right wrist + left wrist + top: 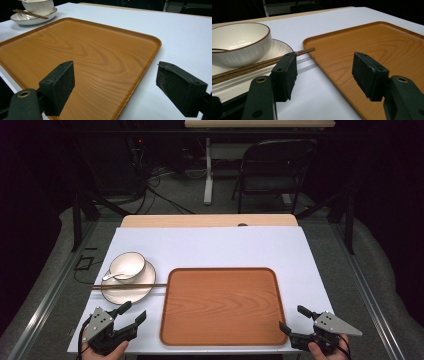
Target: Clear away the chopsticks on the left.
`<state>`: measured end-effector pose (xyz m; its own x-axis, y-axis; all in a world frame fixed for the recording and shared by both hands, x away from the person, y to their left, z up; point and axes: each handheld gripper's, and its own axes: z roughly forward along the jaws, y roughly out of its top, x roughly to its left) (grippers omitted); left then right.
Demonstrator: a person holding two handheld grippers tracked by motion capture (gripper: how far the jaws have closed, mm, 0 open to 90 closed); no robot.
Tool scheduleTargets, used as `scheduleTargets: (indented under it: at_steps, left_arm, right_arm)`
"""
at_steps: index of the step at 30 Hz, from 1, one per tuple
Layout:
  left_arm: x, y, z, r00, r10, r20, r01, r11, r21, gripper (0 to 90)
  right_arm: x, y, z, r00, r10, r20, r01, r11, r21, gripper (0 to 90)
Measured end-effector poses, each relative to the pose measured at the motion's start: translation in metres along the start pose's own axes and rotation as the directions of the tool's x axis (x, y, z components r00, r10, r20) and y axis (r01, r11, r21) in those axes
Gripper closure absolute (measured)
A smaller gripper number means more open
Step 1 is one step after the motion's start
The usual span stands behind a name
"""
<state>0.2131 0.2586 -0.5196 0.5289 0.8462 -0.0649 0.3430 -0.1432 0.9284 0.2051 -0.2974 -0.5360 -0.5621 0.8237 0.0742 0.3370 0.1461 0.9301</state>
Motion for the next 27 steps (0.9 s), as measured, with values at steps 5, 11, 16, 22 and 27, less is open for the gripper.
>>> scheduleTargets:
  at_steps: [5, 11, 16, 22, 27]
  left_arm:
    - [0.0, 0.0, 0.0, 1.0, -0.001, -0.003, 0.001, 1.0, 0.006, 36.8]
    - [-0.001, -0.001, 0.004, 0.9994, -0.033, -0.006, 0.034, 0.9986, 0.041, 36.5]
    - [0.0, -0.002, 0.011, 0.9978, -0.065, 0.005, 0.065, 0.9931, 0.097, 30.8]
    - [-0.005, 0.004, 0.018, 0.9999, -0.011, -0.002, 0.011, 0.9858, 0.167, 24.0]
    - [-0.007, 0.015, 0.022, 0.9969, 0.079, 0.004, -0.078, 0.9709, 0.226, 24.6]
  right_arm:
    - [0.001, 0.0, -0.001, 1.0, -0.004, -0.001, 0.004, 1.0, -0.001, 14.7]
    - [0.0, 0.0, 0.0, 1.0, -0.001, -0.001, 0.001, 1.0, 0.002, 14.7]
    - [0.0, 0.0, 0.0, 1.0, 0.002, -0.002, -0.002, 1.0, 0.004, 14.7]
    - [0.0, 0.0, -0.001, 0.9999, 0.012, 0.001, -0.012, 1.0, 0.0, 14.7]
    - [-0.001, -0.001, -0.001, 0.9999, 0.017, 0.0, -0.017, 1.0, -0.003, 14.7]
